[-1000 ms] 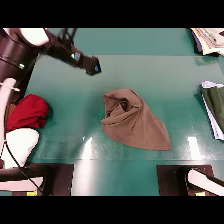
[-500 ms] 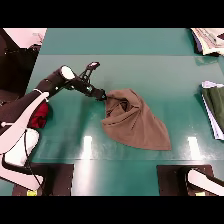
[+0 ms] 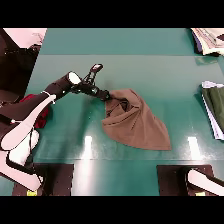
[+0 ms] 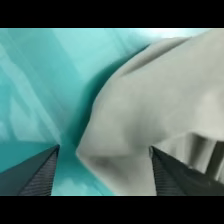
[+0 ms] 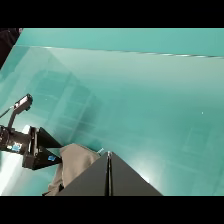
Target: Fold the shirts.
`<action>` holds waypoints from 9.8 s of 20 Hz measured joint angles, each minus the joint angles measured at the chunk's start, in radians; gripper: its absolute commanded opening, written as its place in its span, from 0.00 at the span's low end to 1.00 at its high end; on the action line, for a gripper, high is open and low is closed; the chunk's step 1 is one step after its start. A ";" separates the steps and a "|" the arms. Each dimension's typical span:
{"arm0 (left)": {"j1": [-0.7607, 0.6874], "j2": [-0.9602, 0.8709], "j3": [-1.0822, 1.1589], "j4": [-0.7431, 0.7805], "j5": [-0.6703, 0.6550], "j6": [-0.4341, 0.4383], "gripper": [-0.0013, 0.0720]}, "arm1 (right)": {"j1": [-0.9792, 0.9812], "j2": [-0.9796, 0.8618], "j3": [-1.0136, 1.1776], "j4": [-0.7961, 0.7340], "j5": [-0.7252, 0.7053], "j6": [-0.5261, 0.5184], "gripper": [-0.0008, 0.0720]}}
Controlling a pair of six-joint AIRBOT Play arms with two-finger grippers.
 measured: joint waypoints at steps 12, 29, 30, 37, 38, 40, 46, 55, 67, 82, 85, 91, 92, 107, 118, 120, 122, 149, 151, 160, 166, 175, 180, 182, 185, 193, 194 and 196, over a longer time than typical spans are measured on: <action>0.030 0.123 0.101 0.188 -0.114 -0.059 0.05 | 0.026 0.043 -0.168 -0.114 0.095 0.000 0.05; 0.098 0.382 0.122 0.315 -0.393 -0.098 0.05 | 0.360 -0.081 -1.104 0.085 -0.368 0.006 0.60; 0.098 0.382 0.122 0.315 -0.394 -0.098 0.05 | 0.392 -0.083 -1.114 0.114 -0.404 0.015 0.60; 0.098 0.384 0.122 0.316 -0.397 -0.121 0.05 | 0.566 -0.090 -1.100 0.143 -0.654 0.067 0.03; 0.098 0.388 0.124 0.319 -0.397 -0.129 0.05 | 0.579 -0.087 -1.089 0.146 -0.673 0.061 0.03; 0.100 0.405 0.138 0.345 -0.397 -0.145 0.05 | 0.579 -0.062 -1.056 0.146 -0.686 0.048 0.03; 0.109 0.534 0.330 0.510 -0.426 -0.188 0.05 | 0.385 0.147 -0.790 0.060 -0.650 0.038 0.03; 0.110 0.738 0.652 0.507 -0.542 -0.190 0.05 | 0.015 0.346 -0.264 -0.015 -0.408 0.036 0.03; 0.112 0.804 0.373 0.287 -0.699 -0.193 0.05 | -0.021 0.133 0.094 -0.095 0.050 0.127 0.03; 0.119 0.382 -0.067 0.323 -0.117 -0.179 0.73 | 0.298 -0.439 0.111 -0.504 -0.044 0.238 0.68; 0.167 0.370 0.004 0.360 -0.185 -0.197 0.73 | 0.248 -0.457 0.111 -0.487 -0.039 0.252 0.67; 0.295 0.390 0.020 0.307 -0.477 -0.222 0.73 | 0.135 -0.426 0.110 -0.440 0.149 0.187 0.61; 0.298 0.402 -0.021 0.270 -0.495 -0.223 0.73 | 0.126 -0.410 0.100 -0.428 0.172 0.177 0.61; 0.079 0.471 -0.627 -0.060 -0.190 -0.111 0.05 | 0.092 0.008 -0.603 -0.357 0.014 0.088 0.61; 0.046 0.471 -0.457 0.089 -0.257 -0.191 0.05 | 0.092 0.020 -0.956 -0.356 -0.129 0.085 0.61; 0.045 0.471 -0.406 0.122 -0.292 -0.198 0.05 | 0.092 -0.017 -0.976 -0.355 -0.145 0.085 0.61; 0.045 0.471 -0.368 0.142 -0.314 -0.199 0.05 | 0.093 -0.049 -0.987 -0.353 -0.151 0.085 0.61; 0.043 0.669 0.799 0.681 -0.470 -0.355 0.05 | 0.253 0.257 0.085 -0.279 -0.377 0.036 0.03; 0.043 0.725 0.837 0.629 -0.395 -0.356 0.05 | 0.253 0.262 0.178 -0.289 -0.382 0.037 0.03; 0.043 0.840 0.871 0.356 -0.174 -0.338 0.05 | 0.253 0.304 0.254 -0.356 -0.373 0.103 0.03; 0.044 0.670 0.678 0.545 -0.269 -0.404 0.05 | 0.252 0.184 0.054 -0.420 -0.237 0.236 0.03; 0.075 0.093 0.546 0.637 -0.337 -0.449 0.37 | 0.252 -0.230 -0.097 -0.417 -0.232 0.290 0.03; 0.164 -0.012 0.550 0.641 -0.340 -0.473 0.79 | 0.251 -0.341 -0.105 -0.417 -0.355 0.295 0.59; 0.210 -0.024 0.575 0.639 -0.385 -0.480 0.79 | 0.245 -0.354 -0.105 -0.415 -0.389 0.294 0.71; 0.297 -0.027 0.610 0.557 -0.492 -0.482 0.74 | 0.219 -0.355 -0.106 -0.412 -0.370 0.277 0.60; 0.415 0.190 0.266 0.359 -0.616 -0.378 0.69 | 0.128 -0.151 -0.395 -0.408 -0.174 0.113 0.60; 0.418 0.237 0.177 0.351 -0.611 -0.356 0.69 | 0.117 -0.113 -0.454 -0.408 -0.167 0.099 0.60; 0.424 0.335 -0.018 0.336 -0.583 -0.306 0.69 | 0.099 -0.037 -0.567 -0.407 -0.155 0.076 0.60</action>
